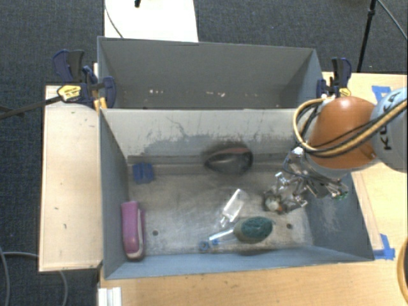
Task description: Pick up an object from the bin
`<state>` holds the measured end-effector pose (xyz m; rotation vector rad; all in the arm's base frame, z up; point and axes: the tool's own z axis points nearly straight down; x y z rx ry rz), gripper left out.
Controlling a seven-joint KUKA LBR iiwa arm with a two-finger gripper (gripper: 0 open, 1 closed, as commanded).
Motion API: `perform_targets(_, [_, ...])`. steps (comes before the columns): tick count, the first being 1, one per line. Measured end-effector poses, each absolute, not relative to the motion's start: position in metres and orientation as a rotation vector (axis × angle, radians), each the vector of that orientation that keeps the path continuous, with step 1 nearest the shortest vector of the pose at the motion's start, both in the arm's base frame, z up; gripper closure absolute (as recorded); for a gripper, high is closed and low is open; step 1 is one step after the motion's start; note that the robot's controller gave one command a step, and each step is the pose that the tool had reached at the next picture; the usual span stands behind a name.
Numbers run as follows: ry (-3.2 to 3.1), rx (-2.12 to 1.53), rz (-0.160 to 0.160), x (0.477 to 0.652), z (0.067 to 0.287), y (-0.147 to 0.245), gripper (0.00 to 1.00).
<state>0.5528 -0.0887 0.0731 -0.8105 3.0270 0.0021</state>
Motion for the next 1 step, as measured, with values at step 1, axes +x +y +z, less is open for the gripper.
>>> perform_targets(1, [2.851,-1.297,-0.009,0.5583,0.2575,-0.1068,1.00])
